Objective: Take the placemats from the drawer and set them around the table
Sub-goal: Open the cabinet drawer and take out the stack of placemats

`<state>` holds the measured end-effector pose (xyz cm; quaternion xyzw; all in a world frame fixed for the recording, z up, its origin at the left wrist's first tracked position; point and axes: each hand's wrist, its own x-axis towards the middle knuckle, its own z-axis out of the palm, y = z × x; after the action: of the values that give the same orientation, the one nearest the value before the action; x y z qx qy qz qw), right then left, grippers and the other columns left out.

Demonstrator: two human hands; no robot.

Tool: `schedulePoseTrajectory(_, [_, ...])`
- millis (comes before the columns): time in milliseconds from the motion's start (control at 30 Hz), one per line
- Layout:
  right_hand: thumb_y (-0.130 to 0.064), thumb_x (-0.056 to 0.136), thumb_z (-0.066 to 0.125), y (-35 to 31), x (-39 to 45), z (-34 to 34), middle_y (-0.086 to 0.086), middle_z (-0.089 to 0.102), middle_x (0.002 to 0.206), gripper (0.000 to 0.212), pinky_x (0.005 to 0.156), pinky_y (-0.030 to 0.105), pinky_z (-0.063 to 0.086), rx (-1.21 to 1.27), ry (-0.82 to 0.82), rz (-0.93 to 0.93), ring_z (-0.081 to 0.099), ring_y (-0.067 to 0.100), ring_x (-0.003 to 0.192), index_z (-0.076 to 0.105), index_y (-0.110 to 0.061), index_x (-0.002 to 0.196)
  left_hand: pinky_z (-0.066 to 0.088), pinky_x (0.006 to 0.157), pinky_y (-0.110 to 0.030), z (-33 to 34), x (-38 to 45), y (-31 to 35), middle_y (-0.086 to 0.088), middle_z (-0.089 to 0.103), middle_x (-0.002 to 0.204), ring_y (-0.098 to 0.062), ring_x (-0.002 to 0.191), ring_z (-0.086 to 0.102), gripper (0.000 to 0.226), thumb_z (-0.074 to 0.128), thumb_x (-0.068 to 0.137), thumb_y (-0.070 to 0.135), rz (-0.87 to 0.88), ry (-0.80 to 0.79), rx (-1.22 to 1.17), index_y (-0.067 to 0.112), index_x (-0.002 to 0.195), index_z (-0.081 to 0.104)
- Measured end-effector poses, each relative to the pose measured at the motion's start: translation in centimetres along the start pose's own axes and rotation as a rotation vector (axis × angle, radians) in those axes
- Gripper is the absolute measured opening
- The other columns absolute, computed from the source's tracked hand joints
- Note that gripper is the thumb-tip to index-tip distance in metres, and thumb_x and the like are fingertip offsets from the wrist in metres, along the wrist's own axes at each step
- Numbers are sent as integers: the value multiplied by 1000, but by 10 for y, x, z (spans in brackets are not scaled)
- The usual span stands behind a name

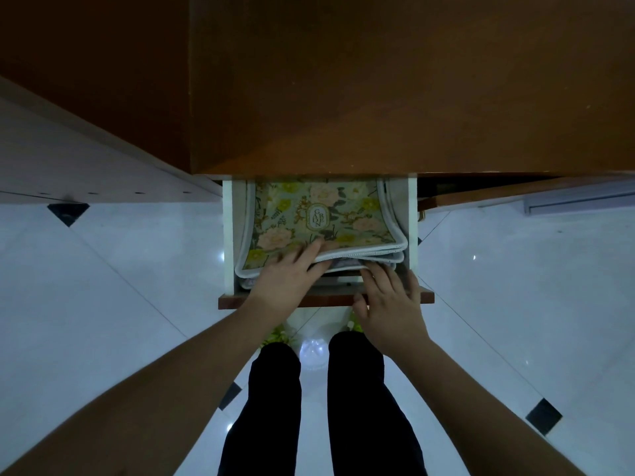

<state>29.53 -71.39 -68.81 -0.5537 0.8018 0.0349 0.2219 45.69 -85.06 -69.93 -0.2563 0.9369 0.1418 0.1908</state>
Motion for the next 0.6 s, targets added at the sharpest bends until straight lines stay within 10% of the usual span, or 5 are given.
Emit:
schedulePoseTrajectory(300, [-26, 90, 51, -9, -7, -16, 4, 61, 110, 22, 98, 37, 36, 249, 261, -14, 56, 23, 107, 68, -14, 97, 52, 45, -36, -5, -2, -3, -13, 61, 131, -34, 95, 67, 83, 80, 55, -3, 6, -18, -49, 24, 131, 62])
schedulePoseTrajectory(467, [-25, 103, 37, -35, 12, -37, 7, 66, 98, 31, 85, 33, 50, 1536, -49, 965, 65, 25, 97, 58, -7, 117, 52, 46, -36, -13, -11, -1, -13, 64, 125, -35, 96, 67, 79, 79, 54, -5, 36, 45, -73, 25, 126, 66])
schedulePoseTrajectory(600, [-62, 99, 26, -8, 30, -43, 16, 61, 119, 61, 96, 47, 48, 2100, -106, 1069, 60, 34, 110, 47, -17, 134, 50, 43, -35, -17, -22, -1, -13, 63, 125, -33, 90, 66, 70, 80, 63, 1, 91, 82, -87, 25, 126, 65])
